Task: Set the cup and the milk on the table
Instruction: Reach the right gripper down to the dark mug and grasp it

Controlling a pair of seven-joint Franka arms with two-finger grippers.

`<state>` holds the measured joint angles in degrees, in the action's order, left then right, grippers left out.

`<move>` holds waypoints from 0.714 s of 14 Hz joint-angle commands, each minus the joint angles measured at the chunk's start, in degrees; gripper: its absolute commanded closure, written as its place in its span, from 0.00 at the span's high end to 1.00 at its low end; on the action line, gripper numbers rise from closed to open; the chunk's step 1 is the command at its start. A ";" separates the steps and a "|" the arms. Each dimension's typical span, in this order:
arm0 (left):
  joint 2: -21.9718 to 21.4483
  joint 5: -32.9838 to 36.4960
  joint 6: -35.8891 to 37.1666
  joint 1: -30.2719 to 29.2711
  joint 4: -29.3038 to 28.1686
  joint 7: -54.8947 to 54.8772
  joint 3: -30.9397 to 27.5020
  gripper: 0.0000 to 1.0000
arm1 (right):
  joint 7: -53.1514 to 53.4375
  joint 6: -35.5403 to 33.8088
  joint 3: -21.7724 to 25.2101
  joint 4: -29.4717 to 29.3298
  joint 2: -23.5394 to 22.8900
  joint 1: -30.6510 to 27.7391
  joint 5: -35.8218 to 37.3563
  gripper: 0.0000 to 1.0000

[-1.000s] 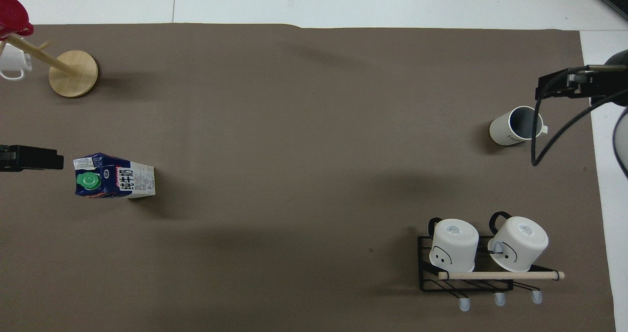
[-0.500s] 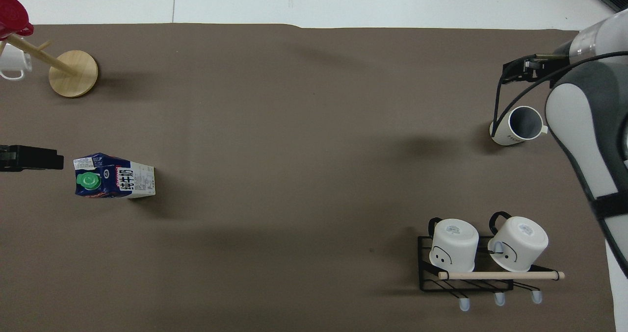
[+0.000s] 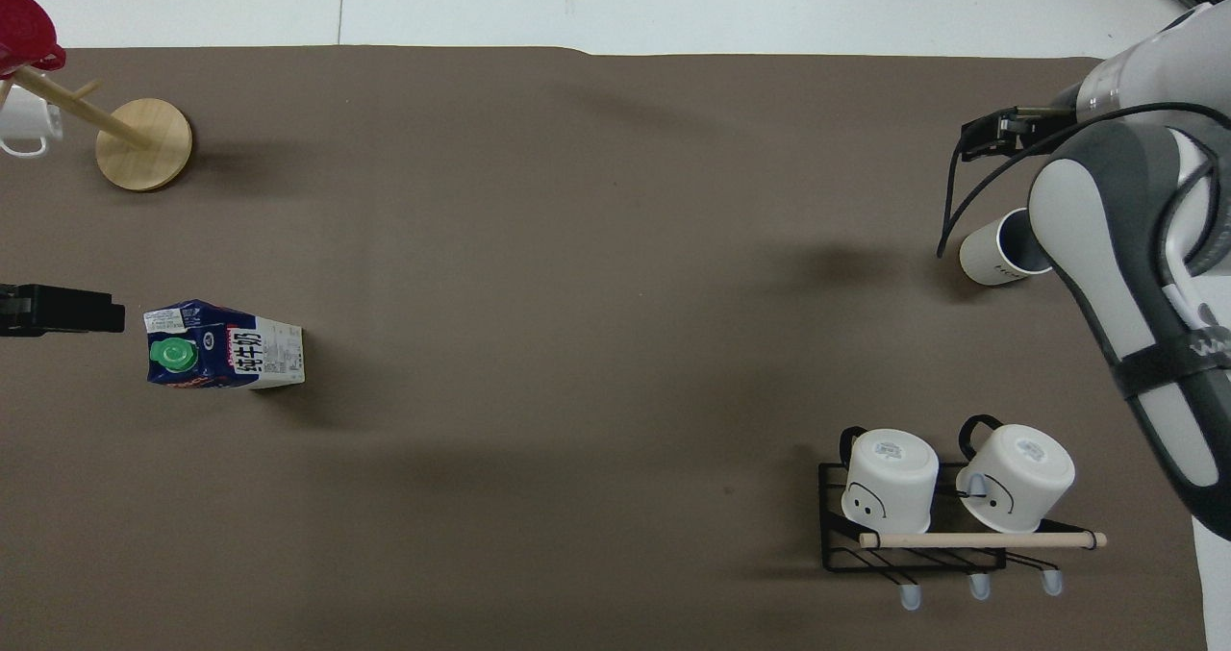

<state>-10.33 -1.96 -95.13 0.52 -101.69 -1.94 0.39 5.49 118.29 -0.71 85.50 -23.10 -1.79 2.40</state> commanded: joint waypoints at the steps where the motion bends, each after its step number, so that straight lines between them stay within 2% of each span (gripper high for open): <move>1: 0.22 -0.50 1.00 -0.52 0.88 -0.17 0.22 1.00 | -1.19 1.86 -0.44 1.16 -0.09 -0.41 -1.17 1.00; 10: 0.13 -0.41 0.65 0.00 0.70 -0.26 0.40 1.00 | -1.10 2.83 -0.44 2.56 -0.80 -0.15 -1.17 1.00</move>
<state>-10.33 -1.96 -95.13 0.52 -101.68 -1.94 0.65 5.49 119.64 -0.72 86.81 -24.13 -1.56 2.40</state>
